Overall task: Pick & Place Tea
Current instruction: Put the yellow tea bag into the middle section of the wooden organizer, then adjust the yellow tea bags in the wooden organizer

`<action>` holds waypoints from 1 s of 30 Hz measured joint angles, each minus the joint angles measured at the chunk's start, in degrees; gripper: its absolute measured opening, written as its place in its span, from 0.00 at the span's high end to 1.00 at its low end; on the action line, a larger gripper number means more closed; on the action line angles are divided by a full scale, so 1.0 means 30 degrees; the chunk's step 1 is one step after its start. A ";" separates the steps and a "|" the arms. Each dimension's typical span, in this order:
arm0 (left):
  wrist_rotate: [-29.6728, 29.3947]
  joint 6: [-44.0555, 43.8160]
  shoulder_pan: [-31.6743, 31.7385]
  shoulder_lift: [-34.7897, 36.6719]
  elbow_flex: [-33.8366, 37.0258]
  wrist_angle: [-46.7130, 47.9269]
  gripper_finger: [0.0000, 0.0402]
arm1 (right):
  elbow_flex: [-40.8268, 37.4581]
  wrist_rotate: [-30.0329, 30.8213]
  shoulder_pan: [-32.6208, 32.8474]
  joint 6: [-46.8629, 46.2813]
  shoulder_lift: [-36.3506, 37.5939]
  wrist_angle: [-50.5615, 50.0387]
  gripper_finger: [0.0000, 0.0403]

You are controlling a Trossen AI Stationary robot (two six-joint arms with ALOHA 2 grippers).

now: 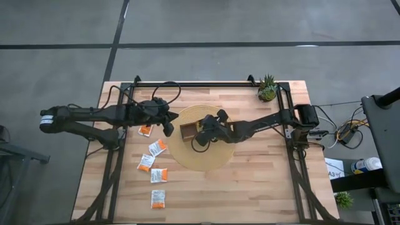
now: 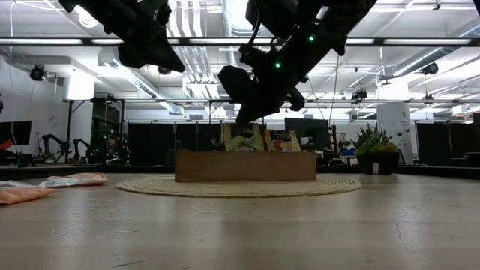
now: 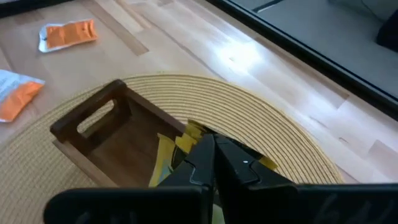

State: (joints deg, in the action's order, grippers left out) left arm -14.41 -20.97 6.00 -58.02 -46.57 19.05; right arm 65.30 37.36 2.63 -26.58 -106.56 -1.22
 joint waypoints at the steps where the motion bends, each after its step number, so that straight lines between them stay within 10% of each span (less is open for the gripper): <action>1: 0.0000 0.0000 0.0000 0.0000 0.0000 -0.0006 1.00 | -0.0017 -0.0017 0.0000 -0.0002 -0.0005 -0.0056 0.98; 30: -0.0007 -0.0029 0.1172 -0.1746 0.0000 -0.0553 1.00 | -0.0080 -0.2991 0.0073 0.1122 0.5599 -0.3592 0.98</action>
State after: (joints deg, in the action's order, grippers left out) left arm -14.44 -21.06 9.52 -63.26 -46.57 17.39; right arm 65.06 28.39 2.85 -23.22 -89.77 -12.00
